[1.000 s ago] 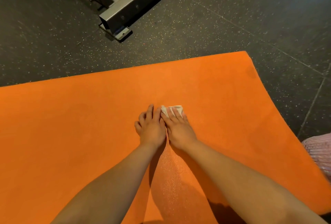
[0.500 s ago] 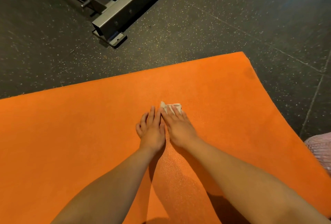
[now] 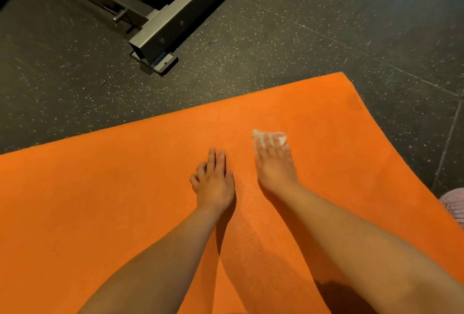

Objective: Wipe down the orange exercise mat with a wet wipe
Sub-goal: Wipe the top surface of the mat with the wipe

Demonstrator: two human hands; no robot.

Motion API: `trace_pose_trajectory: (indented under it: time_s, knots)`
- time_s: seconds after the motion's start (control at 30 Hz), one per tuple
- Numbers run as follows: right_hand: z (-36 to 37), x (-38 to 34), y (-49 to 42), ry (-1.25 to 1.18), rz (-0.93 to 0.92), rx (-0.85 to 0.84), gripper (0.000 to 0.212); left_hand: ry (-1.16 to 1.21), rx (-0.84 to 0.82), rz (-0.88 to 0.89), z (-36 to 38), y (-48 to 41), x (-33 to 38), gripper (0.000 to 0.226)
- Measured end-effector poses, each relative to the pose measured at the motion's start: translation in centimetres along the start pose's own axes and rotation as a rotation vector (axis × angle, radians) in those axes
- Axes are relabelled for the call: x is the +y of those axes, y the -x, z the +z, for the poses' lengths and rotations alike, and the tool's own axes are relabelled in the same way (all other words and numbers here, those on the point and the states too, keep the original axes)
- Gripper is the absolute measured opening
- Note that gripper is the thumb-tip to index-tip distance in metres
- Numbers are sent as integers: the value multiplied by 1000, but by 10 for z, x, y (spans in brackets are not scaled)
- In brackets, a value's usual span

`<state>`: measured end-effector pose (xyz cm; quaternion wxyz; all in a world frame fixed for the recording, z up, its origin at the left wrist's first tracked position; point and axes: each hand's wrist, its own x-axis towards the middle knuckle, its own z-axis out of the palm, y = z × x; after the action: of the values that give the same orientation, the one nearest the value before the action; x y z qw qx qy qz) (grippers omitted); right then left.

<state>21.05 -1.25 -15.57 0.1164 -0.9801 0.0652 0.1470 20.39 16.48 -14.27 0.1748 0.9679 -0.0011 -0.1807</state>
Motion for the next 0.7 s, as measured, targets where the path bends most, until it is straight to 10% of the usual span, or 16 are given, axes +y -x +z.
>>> trace_pose_trajectory:
  time_s: [0.1,0.3,0.53,0.7]
  knots:
    - [-6,0,-11,-141,163,55,64,-54,-6,-23,-2,-10,2,59]
    - [3,-27,-24,-124,-328,-54,60,-15,76,-16,-4,-43,28,53]
    - [-17,25,-62,-147,223,150,65,-51,48,20,2,-53,21,56]
    - [1,-37,-68,-164,-254,11,60,-11,132,-3,-2,-75,26,52]
